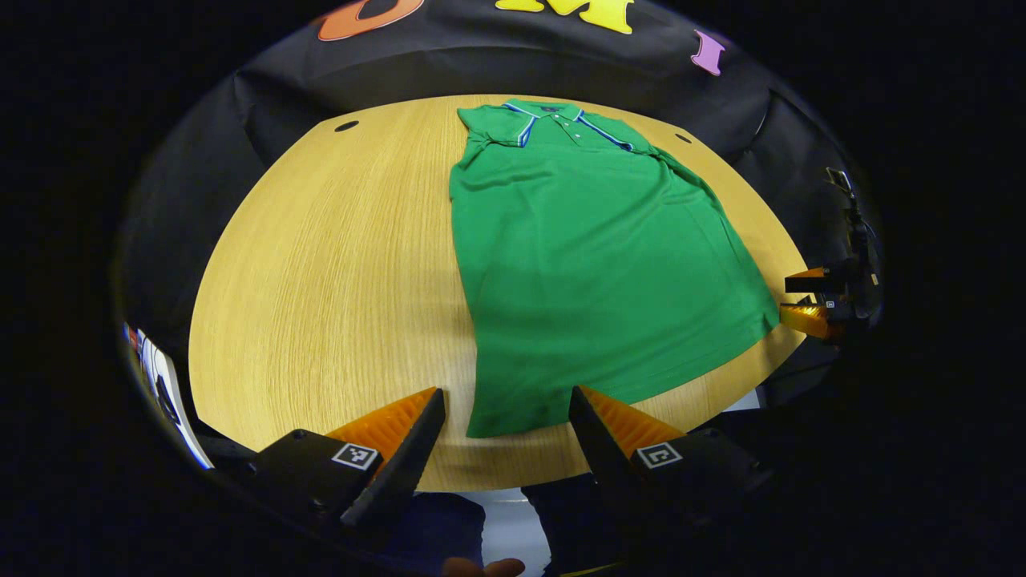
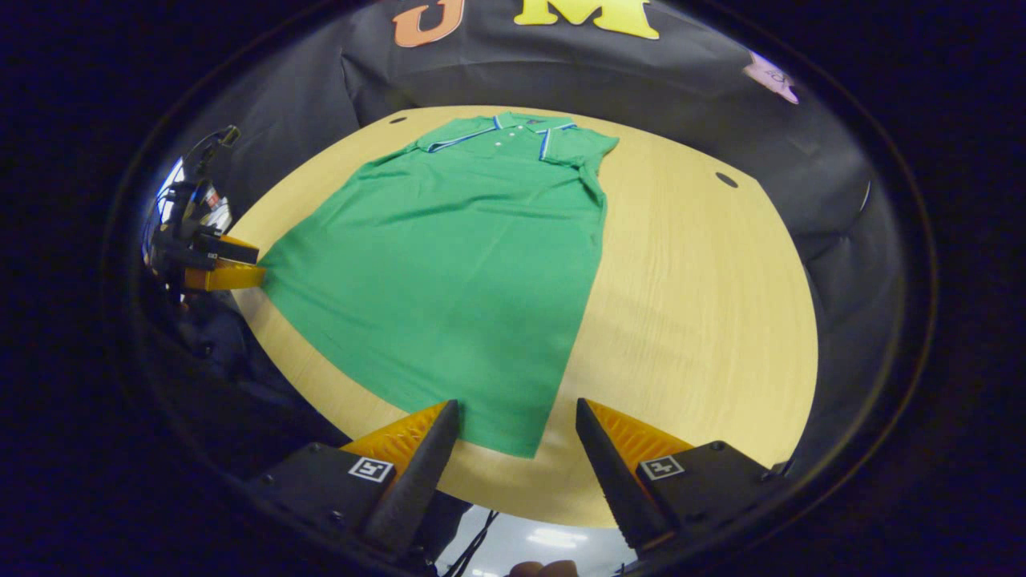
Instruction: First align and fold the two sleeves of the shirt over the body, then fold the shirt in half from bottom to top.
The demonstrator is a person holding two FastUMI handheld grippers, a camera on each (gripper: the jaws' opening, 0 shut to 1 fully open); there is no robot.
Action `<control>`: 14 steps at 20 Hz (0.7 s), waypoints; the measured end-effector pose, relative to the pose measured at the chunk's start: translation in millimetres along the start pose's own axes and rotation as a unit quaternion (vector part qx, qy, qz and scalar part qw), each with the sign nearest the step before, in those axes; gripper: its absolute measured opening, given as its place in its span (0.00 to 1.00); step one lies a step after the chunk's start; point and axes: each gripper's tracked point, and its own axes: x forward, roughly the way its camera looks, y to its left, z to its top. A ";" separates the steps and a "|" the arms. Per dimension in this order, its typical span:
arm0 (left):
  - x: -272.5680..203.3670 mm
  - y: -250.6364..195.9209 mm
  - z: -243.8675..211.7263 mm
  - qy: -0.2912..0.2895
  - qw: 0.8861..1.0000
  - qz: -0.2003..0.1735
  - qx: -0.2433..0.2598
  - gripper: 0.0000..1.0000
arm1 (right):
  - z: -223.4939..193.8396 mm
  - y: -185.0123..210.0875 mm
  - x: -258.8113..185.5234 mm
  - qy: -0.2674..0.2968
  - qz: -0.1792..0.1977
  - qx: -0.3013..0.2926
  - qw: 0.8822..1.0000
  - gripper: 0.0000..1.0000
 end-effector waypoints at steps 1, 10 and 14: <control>2.6 -1.3 0.8 0.002 1.000 -0.001 0.001 1.00 | 0.2 -0.5 4.4 0.002 -0.001 -0.001 1.000 0.95; 11.3 -5.1 -3.9 0.010 0.999 0.018 0.026 0.99 | -3.2 7.5 13.4 0.006 0.003 -0.007 1.000 0.90; 11.1 -18.5 -3.3 0.008 0.999 -0.005 0.035 0.54 | -0.2 18.1 14.5 0.011 0.011 -0.010 1.000 0.07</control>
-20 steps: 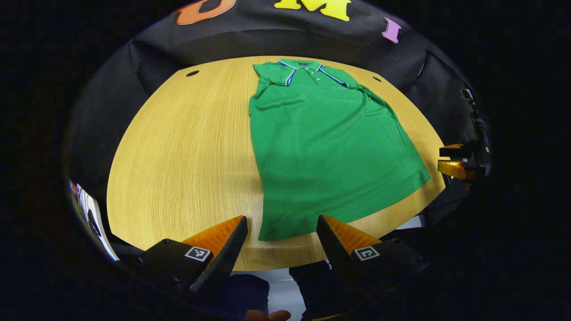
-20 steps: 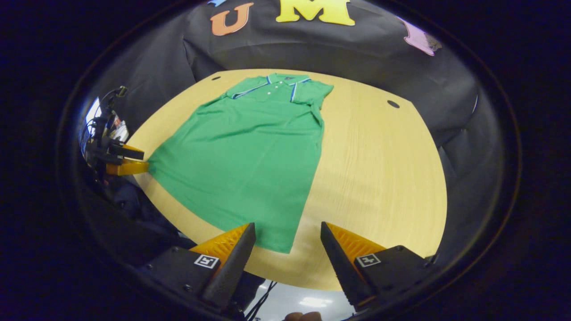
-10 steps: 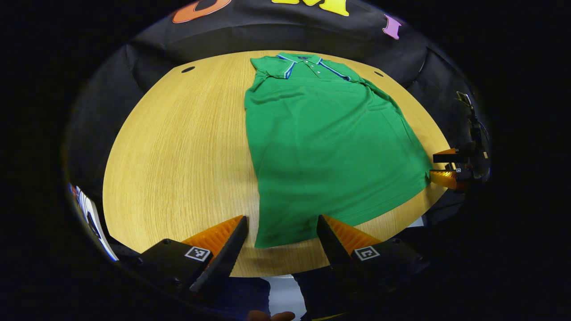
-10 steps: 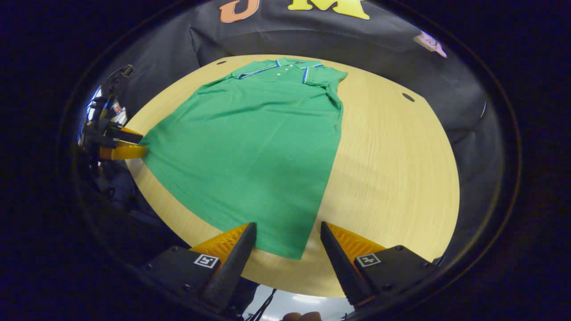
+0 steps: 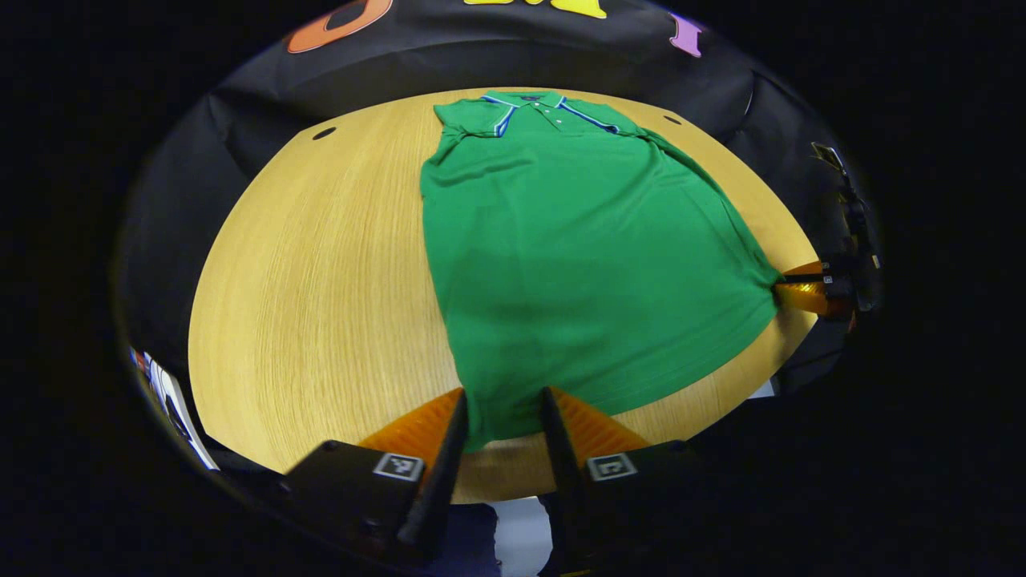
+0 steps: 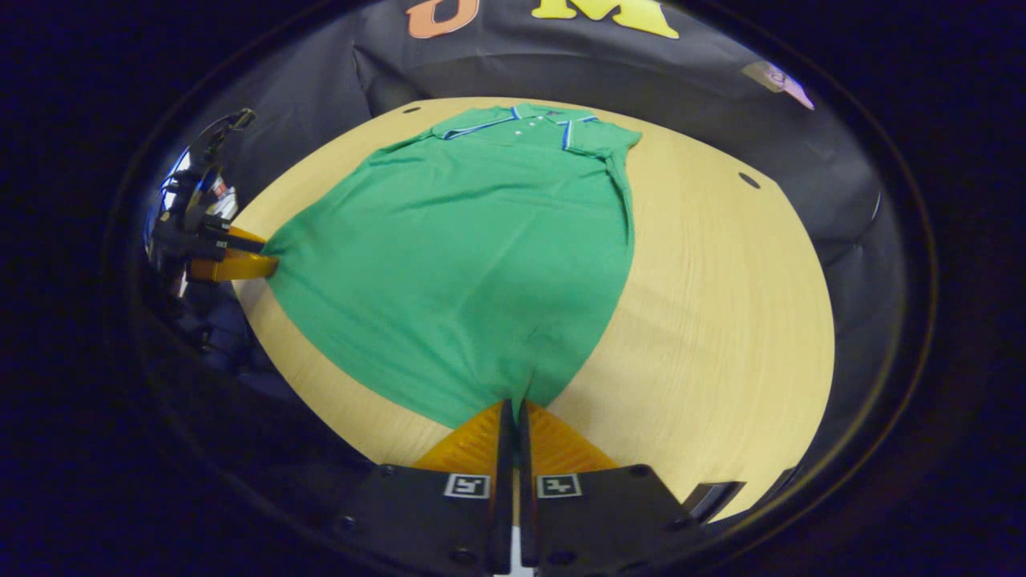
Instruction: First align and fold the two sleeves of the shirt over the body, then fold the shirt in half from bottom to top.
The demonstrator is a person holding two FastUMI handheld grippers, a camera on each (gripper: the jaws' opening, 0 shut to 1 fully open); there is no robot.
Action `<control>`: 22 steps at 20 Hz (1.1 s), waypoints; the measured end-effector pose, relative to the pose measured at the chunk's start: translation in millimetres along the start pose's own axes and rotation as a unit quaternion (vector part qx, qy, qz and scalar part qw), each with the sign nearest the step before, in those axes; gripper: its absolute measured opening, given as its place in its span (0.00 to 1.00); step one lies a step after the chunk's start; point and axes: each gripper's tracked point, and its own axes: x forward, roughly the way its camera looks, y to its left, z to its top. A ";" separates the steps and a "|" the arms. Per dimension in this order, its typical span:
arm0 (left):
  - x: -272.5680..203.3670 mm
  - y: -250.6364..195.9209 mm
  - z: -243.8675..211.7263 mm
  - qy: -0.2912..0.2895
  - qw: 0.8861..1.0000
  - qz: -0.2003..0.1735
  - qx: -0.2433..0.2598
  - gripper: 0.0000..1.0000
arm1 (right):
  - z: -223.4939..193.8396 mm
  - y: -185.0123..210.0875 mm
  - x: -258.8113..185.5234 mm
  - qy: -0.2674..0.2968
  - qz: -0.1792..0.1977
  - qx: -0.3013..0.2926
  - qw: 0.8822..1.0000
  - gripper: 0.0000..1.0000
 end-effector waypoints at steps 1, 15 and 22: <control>-0.6 -4.1 1.4 0.001 1.000 -0.012 0.005 0.30 | 2.7 0.9 -1.3 0.002 0.004 0.002 1.000 0.06; -49.4 -0.8 70.3 -0.077 0.997 -0.031 -0.009 0.09 | 73.7 -11.3 -48.1 -0.066 0.032 0.059 0.996 0.03; -73.0 0.9 132.8 -0.134 0.990 -0.048 -0.016 0.08 | 137.4 -30.8 -71.5 -0.116 0.024 0.078 0.990 0.02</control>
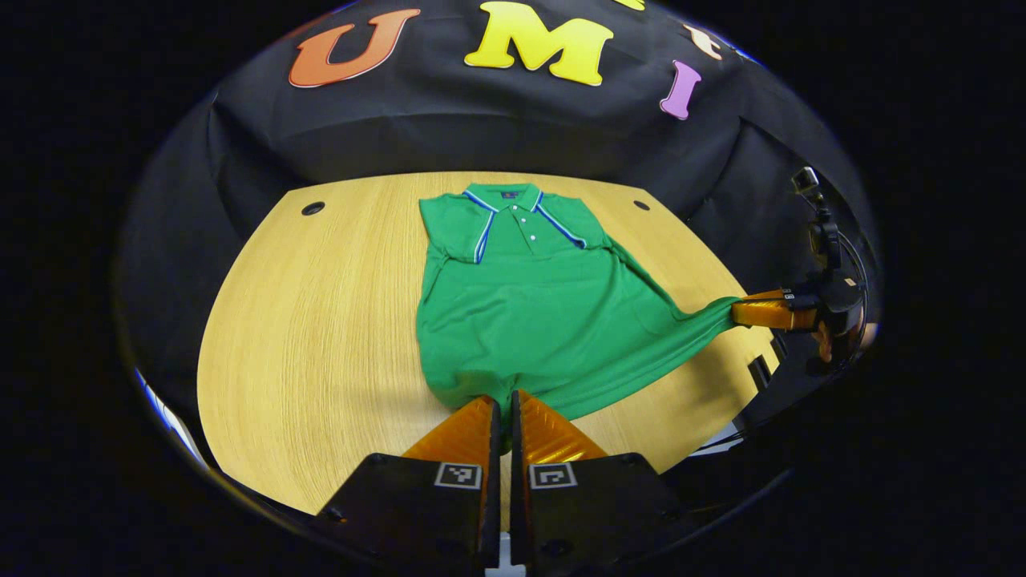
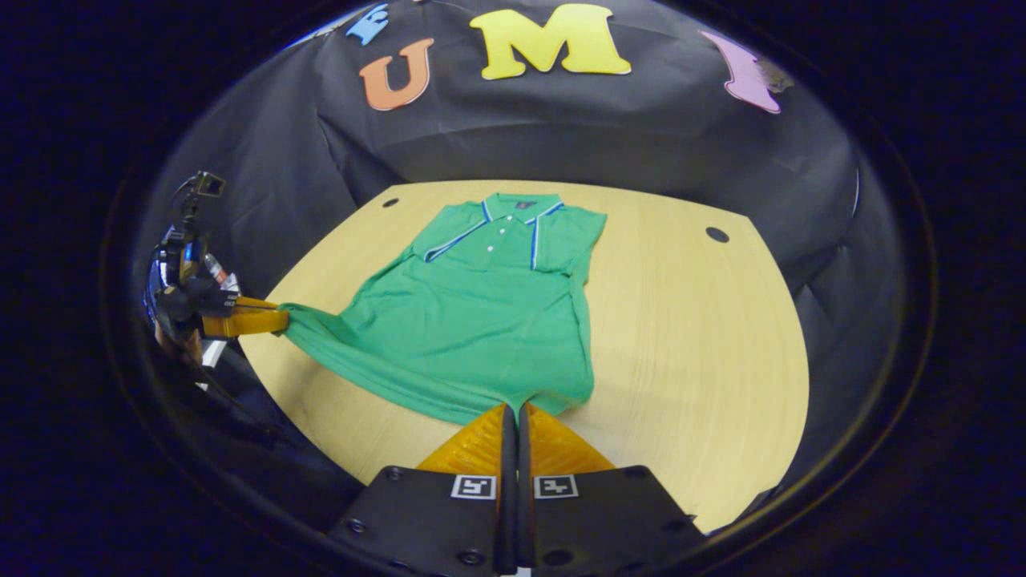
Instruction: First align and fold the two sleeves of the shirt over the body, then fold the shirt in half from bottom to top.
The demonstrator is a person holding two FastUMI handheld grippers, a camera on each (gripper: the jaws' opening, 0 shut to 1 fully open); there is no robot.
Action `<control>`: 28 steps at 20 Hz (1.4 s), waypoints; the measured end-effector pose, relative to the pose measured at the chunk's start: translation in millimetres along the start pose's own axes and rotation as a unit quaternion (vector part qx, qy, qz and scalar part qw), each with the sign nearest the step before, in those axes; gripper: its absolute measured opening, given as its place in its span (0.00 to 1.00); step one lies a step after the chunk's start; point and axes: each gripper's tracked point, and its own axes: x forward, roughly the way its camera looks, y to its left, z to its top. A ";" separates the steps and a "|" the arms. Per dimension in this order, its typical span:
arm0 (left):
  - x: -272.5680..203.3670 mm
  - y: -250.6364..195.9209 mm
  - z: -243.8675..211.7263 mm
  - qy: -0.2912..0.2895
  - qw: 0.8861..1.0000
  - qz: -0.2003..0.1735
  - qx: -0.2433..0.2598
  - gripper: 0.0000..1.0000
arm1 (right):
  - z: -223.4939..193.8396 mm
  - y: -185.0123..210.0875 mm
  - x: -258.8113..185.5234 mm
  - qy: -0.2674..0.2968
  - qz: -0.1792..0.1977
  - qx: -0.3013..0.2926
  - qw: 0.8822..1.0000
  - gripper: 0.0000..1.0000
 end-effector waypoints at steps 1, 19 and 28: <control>1.9 0.4 7.5 -0.003 1.000 -0.002 0.003 0.08 | 10.2 0.1 -0.8 -0.007 0.001 0.001 1.000 0.02; 41.7 43.8 203.5 -0.131 0.991 -0.001 0.016 0.06 | 217.9 -34.2 21.6 -0.143 -0.037 -0.009 0.989 0.02; 103.2 79.2 274.4 -0.162 0.987 0.008 0.018 0.06 | 287.6 -63.5 82.0 -0.166 -0.055 -0.003 0.984 0.02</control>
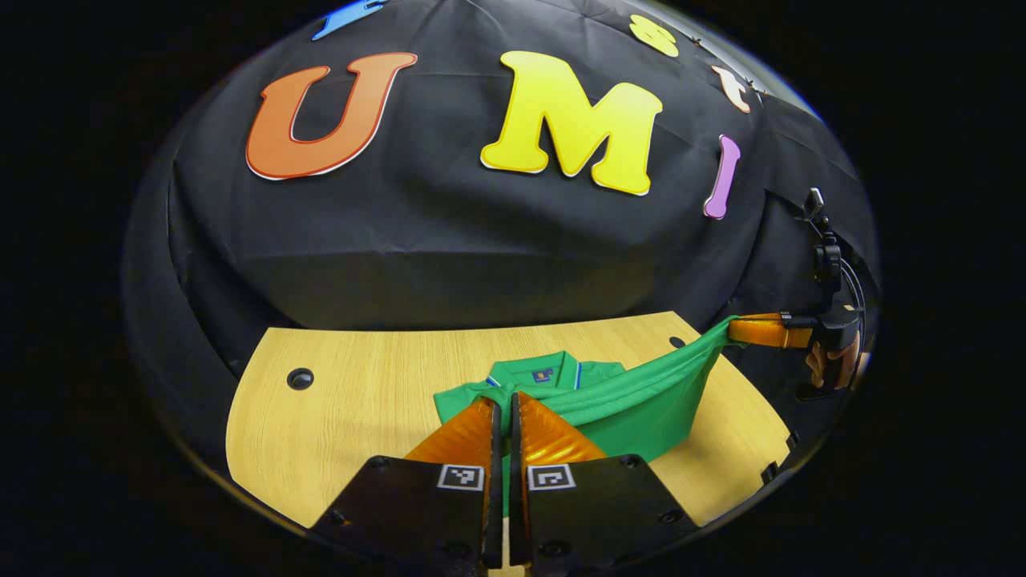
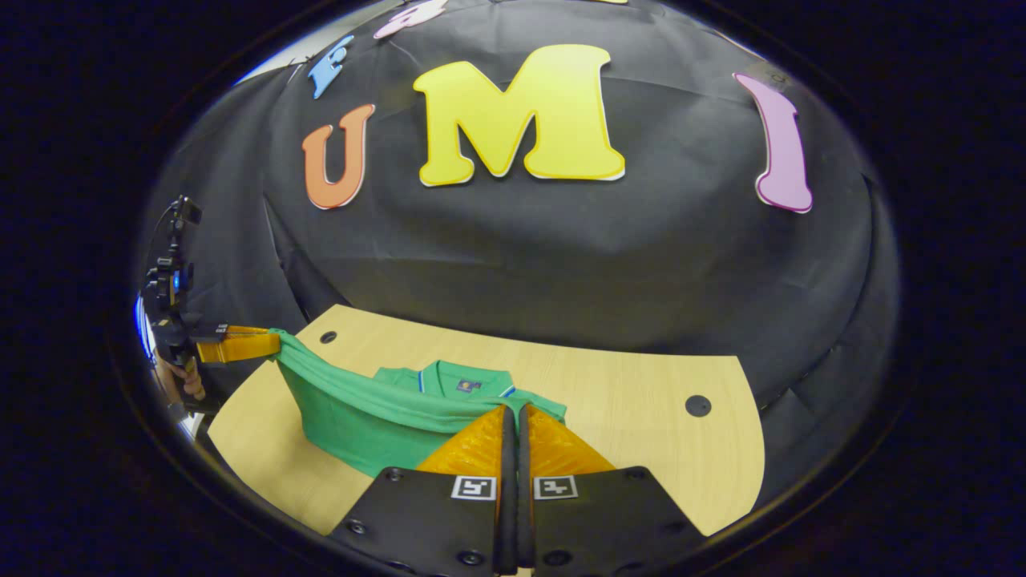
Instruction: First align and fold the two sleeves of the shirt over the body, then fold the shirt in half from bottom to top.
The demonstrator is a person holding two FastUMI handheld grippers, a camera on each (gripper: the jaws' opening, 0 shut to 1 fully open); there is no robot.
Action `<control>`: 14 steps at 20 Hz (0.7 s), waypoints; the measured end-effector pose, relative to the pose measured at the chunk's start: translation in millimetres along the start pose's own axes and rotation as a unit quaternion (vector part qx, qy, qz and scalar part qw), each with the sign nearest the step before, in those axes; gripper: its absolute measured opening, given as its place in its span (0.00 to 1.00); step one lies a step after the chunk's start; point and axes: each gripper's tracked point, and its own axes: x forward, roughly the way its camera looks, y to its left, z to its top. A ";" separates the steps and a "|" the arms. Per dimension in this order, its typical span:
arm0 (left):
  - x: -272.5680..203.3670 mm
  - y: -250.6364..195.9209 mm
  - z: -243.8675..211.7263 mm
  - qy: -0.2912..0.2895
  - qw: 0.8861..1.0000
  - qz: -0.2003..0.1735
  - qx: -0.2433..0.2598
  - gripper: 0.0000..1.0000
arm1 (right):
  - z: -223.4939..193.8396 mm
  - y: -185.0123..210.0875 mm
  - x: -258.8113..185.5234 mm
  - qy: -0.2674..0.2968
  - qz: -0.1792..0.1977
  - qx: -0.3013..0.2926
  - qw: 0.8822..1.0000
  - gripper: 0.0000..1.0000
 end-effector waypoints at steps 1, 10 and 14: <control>8.5 4.3 1.9 0.000 1.000 0.001 -0.001 0.06 | 1.3 -1.7 12.0 -0.001 -0.001 0.000 1.000 0.02; 110.9 38.9 -31.5 0.019 0.999 0.030 -0.003 0.06 | -26.7 -12.4 127.2 0.027 -0.013 -0.021 0.999 0.02; 145.2 48.5 -56.2 0.031 0.998 0.048 -0.020 0.06 | -43.9 -15.1 162.1 0.038 -0.022 -0.037 0.998 0.02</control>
